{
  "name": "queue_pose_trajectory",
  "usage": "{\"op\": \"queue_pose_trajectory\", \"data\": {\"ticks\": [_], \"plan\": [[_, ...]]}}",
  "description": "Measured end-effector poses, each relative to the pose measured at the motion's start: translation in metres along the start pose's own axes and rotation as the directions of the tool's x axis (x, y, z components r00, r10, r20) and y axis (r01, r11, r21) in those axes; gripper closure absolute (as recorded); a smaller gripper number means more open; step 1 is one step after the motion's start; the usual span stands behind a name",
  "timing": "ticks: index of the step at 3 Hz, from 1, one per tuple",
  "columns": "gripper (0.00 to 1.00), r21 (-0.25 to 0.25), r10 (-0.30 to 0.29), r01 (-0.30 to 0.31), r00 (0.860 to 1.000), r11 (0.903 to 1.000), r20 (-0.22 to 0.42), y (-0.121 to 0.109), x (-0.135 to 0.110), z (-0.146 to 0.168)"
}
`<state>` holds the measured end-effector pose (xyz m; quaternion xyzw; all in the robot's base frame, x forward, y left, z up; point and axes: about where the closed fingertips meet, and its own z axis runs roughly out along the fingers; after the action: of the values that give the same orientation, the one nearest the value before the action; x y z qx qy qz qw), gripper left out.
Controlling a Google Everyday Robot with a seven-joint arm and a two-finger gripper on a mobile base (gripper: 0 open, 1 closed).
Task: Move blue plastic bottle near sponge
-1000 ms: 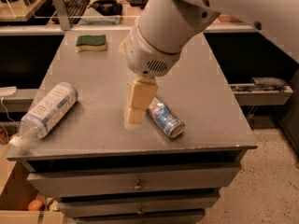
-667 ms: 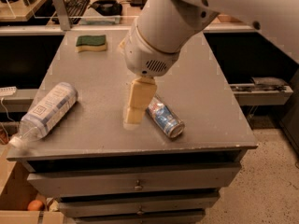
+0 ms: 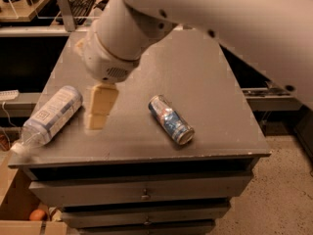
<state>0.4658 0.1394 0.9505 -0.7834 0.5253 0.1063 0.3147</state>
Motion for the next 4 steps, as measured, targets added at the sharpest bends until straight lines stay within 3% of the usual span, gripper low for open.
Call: {"op": "queue_pose_trajectory", "data": {"ticks": [1,2,3,4], "plan": [[0.0,-0.008,-0.131,0.132,0.989,0.9912,0.072,-0.012,-0.05,0.05],[0.0,-0.032,-0.218,0.221,0.972,0.9747,0.094,-0.024,-0.074,0.097],[0.0,-0.095,-0.266,0.273,0.961,0.9575,0.074,-0.029,-0.07,0.143],[0.0,-0.132,-0.276,0.28,0.96,0.9508,0.053,-0.026,-0.057,0.161]]}}
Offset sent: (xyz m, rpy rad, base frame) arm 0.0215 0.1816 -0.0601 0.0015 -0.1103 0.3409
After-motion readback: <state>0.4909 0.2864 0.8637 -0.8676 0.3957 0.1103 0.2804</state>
